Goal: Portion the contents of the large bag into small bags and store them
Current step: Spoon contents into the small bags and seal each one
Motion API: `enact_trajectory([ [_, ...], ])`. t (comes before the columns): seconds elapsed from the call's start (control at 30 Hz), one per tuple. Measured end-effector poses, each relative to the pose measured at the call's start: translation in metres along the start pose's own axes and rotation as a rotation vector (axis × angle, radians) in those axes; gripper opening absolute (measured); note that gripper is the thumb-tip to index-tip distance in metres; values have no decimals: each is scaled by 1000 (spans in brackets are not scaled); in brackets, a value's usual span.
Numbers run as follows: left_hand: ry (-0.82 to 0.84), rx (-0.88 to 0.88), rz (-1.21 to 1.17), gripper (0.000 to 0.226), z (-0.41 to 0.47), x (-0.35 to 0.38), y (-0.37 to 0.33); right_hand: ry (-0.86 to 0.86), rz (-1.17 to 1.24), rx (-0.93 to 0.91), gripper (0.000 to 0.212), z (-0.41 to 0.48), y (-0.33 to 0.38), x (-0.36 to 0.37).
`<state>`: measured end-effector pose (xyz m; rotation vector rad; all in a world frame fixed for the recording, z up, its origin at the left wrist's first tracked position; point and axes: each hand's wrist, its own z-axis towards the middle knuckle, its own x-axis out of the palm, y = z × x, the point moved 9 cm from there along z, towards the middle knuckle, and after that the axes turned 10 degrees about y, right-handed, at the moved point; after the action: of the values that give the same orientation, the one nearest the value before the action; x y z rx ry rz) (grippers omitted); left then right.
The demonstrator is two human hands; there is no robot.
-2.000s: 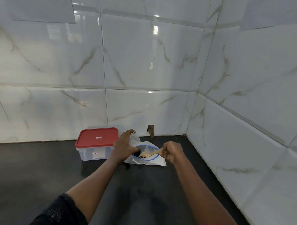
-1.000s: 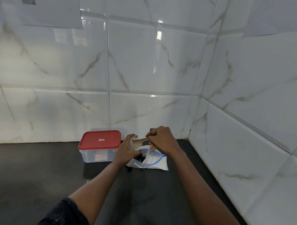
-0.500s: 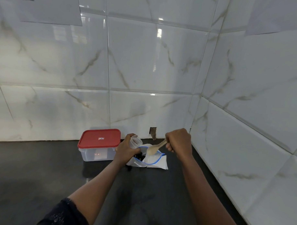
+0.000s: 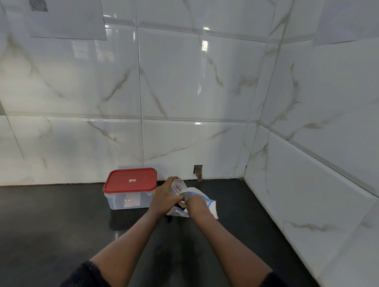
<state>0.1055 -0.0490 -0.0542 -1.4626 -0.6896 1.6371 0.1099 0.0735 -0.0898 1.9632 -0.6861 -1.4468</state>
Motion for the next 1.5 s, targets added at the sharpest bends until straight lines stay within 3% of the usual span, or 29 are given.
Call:
enact_trajectory([
  [0.13,-5,4,4,67,-3,1,-2,-44,77,-43,35,5,3,0],
  [0.3,5,29,74,53,1,1,-1,9,65,113,36,4,-14,5],
  [0.47,42,57,106,57,3,8,-2,24,-13,254,34,0,-18,4],
  [0.6,18,58,99,54,5,6,-1,-48,242,316,37,0,-26,5],
  [0.77,2,71,105,47,8,1,1,7,318,310,37,7,-27,14],
  [0.9,0,74,102,48,9,-3,5,21,654,398,19,8,-30,24],
  [1.0,7,79,97,54,10,-6,6,-53,1403,573,33,-1,-30,45],
  [1.07,5,91,101,61,11,-9,6,-109,1595,612,35,4,-31,55],
  [1.13,1,87,105,61,11,-11,8,-129,1520,556,34,7,-31,52],
  [1.2,-2,77,106,57,11,-12,12,-106,1256,439,39,9,-24,45],
  [1.27,1,74,104,55,11,-11,15,-112,1289,408,38,18,-29,50],
  [1.43,12,91,91,53,13,-5,10,-160,1007,296,36,11,-18,27],
  [1.5,16,98,87,52,13,-2,8,-219,946,344,32,4,-23,23],
])
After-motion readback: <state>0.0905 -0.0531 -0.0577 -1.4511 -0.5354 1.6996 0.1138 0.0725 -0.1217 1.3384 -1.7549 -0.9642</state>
